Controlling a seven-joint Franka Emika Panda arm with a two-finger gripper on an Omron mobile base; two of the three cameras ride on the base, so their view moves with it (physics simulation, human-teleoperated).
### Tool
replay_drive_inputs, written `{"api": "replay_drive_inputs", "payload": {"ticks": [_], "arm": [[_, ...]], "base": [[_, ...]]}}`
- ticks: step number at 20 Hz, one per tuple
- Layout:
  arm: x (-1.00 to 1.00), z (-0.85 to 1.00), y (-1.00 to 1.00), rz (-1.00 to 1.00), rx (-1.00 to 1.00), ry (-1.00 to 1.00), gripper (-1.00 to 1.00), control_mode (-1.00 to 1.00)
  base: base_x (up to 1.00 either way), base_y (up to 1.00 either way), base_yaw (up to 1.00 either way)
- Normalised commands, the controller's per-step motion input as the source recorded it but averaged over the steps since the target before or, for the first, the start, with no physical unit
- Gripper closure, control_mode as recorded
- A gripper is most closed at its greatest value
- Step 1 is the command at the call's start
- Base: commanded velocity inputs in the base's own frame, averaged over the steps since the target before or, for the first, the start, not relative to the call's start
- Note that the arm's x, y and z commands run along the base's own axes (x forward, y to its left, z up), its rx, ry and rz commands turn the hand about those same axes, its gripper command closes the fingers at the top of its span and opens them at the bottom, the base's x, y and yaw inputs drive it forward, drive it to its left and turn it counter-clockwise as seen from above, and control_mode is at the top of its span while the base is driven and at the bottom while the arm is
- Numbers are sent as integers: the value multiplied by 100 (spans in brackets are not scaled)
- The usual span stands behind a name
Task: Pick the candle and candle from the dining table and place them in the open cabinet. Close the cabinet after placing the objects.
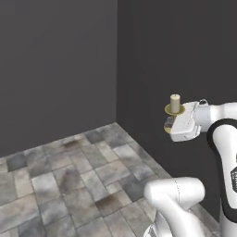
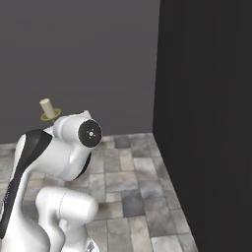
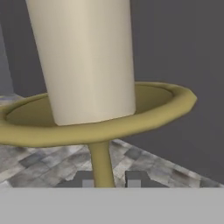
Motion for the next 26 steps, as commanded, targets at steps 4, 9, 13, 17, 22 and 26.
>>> {"api": "replay_drive_inputs", "payload": {"ticks": [4, 9, 13, 17, 22, 26], "arm": [[0, 0, 0, 0, 0, 0, 100, 100], [0, 0, 0, 0, 0, 0, 100, 100], [0, 0, 0, 0, 0, 0, 100, 100], [0, 0, 0, 0, 0, 0, 100, 100], [0, 0, 0, 0, 0, 0, 100, 100], [0, 0, 0, 0, 0, 0, 100, 100]], "base": [[-12, 0, -50], [-14, 0, -52], [-15, 0, -53], [-12, 0, -54], [-12, 0, -55], [-17, 0, -54]]}}
